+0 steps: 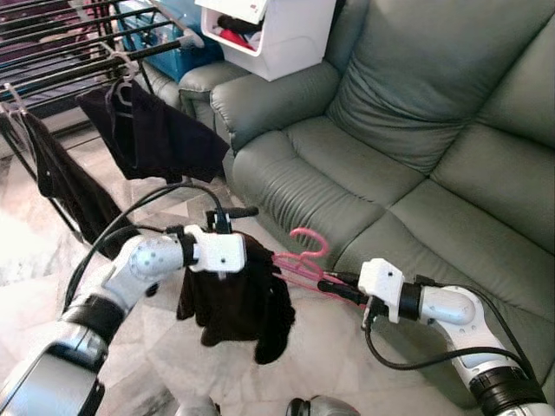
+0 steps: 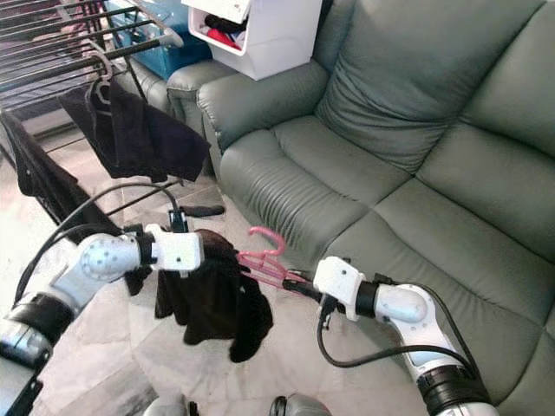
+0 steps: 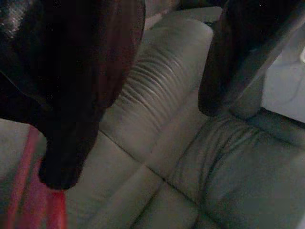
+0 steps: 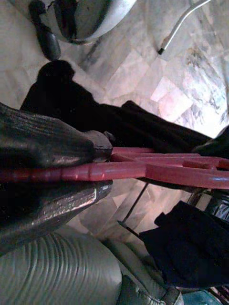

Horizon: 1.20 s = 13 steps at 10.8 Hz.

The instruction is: Hang hanger

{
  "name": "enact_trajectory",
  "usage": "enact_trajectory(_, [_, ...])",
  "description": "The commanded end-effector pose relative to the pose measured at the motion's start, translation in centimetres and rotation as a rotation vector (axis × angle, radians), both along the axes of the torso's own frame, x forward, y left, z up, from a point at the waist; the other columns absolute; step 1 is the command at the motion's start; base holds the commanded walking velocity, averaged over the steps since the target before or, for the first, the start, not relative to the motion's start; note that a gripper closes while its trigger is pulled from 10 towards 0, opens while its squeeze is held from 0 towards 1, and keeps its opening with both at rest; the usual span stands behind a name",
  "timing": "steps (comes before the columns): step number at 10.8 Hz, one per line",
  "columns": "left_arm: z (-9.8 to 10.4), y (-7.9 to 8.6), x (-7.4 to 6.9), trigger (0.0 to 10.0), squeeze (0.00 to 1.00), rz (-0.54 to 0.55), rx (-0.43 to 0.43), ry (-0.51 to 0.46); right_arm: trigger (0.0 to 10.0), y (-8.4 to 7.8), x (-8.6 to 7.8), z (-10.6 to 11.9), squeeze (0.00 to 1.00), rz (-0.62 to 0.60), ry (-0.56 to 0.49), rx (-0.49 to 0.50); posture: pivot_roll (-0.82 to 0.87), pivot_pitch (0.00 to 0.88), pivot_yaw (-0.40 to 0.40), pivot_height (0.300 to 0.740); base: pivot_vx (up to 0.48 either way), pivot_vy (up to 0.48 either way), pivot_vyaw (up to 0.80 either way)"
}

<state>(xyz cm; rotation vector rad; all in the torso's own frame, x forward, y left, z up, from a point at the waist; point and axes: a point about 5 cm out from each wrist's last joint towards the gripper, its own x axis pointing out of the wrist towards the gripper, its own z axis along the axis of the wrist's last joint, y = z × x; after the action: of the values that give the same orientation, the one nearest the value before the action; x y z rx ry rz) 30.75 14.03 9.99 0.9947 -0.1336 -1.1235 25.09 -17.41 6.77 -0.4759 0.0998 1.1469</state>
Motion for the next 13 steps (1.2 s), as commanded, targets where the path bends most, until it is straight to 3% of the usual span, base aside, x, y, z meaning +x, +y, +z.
enact_trajectory(1, [0.1,0.1,0.2,2.7,0.0,-0.014,0.024,-0.001,10.0,0.2,0.1,0.5,0.0,0.023,-0.035,0.002,-0.1,0.0,-0.025,0.74,0.0,0.0,0.0])
enact_trajectory(11, [0.1,0.1,0.2,2.7,0.0,-0.014,0.024,-0.001,10.0,0.2,0.1,0.5,0.0,0.023,-0.035,0.002,-0.1,0.0,-0.025,0.74,0.0,0.0,0.0])
enact_trajectory(12, [-0.7,0.9,0.3,0.0,0.0,-0.026,0.102,0.089,10.0,0.5,0.4,0.5,0.0,0.019,-0.076,-0.006,-0.1,0.0,-0.021,0.74,0.0,0.0,0.0])
enact_trajectory(13, [-1.7,2.1,0.3,0.0,0.0,-0.032,0.212,0.223,10.0,0.9,0.8,0.7,0.0,0.012,-0.125,-0.012,-0.1,0.0,-0.024,0.74,0.0,0.0,0.0])
